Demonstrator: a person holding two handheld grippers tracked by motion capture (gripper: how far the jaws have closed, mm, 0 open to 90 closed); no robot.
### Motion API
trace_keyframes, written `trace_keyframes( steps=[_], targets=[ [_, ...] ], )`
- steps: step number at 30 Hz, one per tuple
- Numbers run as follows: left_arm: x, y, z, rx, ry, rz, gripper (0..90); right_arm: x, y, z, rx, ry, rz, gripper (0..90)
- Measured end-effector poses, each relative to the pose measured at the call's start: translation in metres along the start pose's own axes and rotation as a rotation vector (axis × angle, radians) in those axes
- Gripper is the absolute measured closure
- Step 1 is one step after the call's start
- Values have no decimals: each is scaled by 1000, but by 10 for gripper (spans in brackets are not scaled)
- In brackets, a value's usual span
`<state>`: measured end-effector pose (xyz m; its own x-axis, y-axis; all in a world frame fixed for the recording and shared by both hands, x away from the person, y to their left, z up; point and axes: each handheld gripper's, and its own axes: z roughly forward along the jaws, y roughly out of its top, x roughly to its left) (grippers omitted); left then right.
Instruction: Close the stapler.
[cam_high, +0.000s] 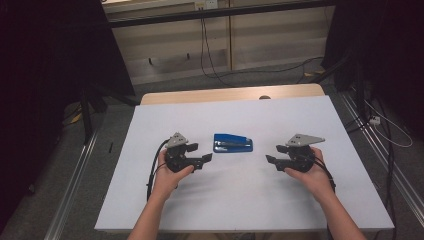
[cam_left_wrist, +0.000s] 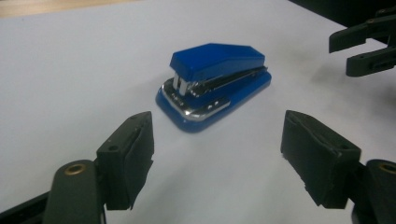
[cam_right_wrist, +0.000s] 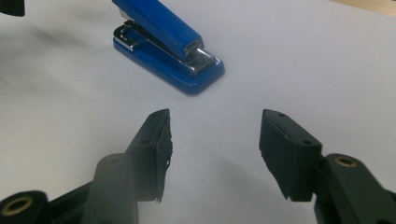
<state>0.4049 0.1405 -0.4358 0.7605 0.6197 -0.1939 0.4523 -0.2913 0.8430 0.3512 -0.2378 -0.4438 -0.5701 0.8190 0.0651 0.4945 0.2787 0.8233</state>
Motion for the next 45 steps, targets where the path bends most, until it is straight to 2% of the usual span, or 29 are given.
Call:
trace_keyframes(
  steps=[7,17,20,29,35,45],
  targets=[
    [3,-7,-16,-2,26,-10,210,5,-9,-8,0,4,6,347],
    [9,-11,-30,-19,56,-34,147,5,-20,-19,3,-1,15,296],
    [10,-13,-34,-20,67,-29,136,4,-23,-22,6,-8,6,289],
    [13,-24,-49,-4,101,-27,105,2,-32,-35,-4,-21,20,260],
    [15,-34,-62,-3,106,-25,85,0,-38,-43,-10,-35,37,250],
    [18,-44,-81,-12,123,-26,76,0,-40,-49,-20,-41,35,243]
  ],
)
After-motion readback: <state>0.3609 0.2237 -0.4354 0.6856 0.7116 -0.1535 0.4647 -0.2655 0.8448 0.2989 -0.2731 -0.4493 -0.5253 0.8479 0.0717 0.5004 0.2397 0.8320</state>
